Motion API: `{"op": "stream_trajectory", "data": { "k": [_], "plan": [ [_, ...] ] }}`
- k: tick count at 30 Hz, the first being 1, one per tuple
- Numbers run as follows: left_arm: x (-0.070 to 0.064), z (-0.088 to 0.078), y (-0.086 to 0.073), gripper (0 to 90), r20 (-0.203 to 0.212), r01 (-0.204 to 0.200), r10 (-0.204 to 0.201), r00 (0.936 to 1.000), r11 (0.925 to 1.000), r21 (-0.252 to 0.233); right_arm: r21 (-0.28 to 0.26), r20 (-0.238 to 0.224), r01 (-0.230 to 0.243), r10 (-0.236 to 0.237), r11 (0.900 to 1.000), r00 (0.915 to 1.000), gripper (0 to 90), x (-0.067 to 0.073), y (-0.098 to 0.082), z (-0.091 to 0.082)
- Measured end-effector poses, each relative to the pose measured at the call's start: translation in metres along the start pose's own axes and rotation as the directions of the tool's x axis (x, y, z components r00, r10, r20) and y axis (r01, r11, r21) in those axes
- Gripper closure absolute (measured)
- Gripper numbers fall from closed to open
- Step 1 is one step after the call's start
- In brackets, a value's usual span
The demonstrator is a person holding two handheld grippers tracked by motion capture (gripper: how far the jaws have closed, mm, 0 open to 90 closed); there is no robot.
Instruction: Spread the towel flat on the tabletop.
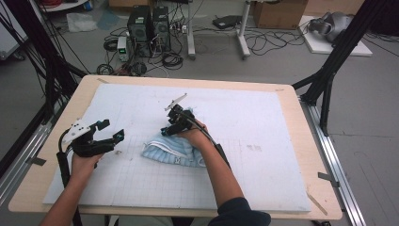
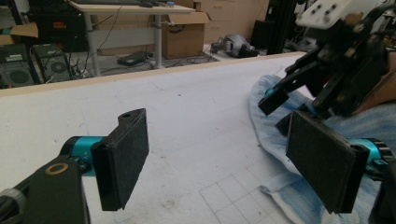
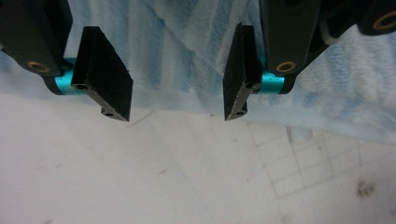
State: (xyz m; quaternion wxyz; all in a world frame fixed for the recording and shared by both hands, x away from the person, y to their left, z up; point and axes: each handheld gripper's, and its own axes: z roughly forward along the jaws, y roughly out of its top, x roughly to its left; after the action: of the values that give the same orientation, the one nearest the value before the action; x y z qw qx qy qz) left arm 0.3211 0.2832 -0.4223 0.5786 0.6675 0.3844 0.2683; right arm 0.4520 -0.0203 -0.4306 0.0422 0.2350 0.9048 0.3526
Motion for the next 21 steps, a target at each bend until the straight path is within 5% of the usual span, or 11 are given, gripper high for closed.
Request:
{"op": "stream_trajectory", "data": {
  "k": [4,5,8,11,14,17,18,20,21],
  "plan": [
    [0.002,-0.002,0.0,21.7,-0.008,0.003,-0.003,1.0,1.0,0.0,0.022,0.017,0.048,-0.048,0.999,0.9987,55.8,0.002,0.0,0.007],
    [0.002,-0.002,0.0,21.7,-0.01,0.004,-0.004,0.9999,1.0,0.001,0.026,0.007,0.065,-0.066,0.998,0.9978,79.3,0.0,0.001,0.005],
    [0.002,-0.002,-0.001,21.7,-0.008,0.004,-0.004,1.0,1.0,0.001,0.032,0.004,0.091,-0.091,0.995,0.9959,83.6,0.0,0.003,0.006],
    [0.002,-0.001,-0.001,21.7,-0.007,0.004,-0.004,1.0,1.0,0.001,0.03,0.053,0.083,-0.085,0.996,0.995,84.1,-0.003,0.008,0.006],
    [0.002,-0.001,-0.001,21.7,-0.004,0.001,-0.001,1.0,1.0,0.005,-0.038,0.16,0.014,-0.008,0.999,0.9871,84.0,-0.017,0.017,0.003],
    [0.002,0.0,-0.001,21.7,-0.003,0.003,-0.003,1.0,1.0,0.007,-0.105,0.266,-0.049,0.075,0.993,0.961,84.0,-0.031,0.021,-0.001],
    [0.001,0.0,-0.001,21.7,-0.003,0.003,-0.003,1.0,1.0,0.007,-0.13,0.306,-0.069,0.106,0.989,0.946,83.9,-0.036,0.022,-0.003],
    [0.001,0.0,-0.002,21.7,0.0,0.001,-0.001,1.0,1.0,0.009,-0.193,0.396,-0.11,0.18,0.975,0.9004,83.9,-0.044,0.022,-0.01],
    [0.001,0.001,-0.002,21.7,0.001,0.001,-0.001,1.0,0.9999,0.01,-0.193,0.396,-0.11,0.18,0.975,0.9004,83.9,-0.044,0.022,-0.01]
  ]
}}
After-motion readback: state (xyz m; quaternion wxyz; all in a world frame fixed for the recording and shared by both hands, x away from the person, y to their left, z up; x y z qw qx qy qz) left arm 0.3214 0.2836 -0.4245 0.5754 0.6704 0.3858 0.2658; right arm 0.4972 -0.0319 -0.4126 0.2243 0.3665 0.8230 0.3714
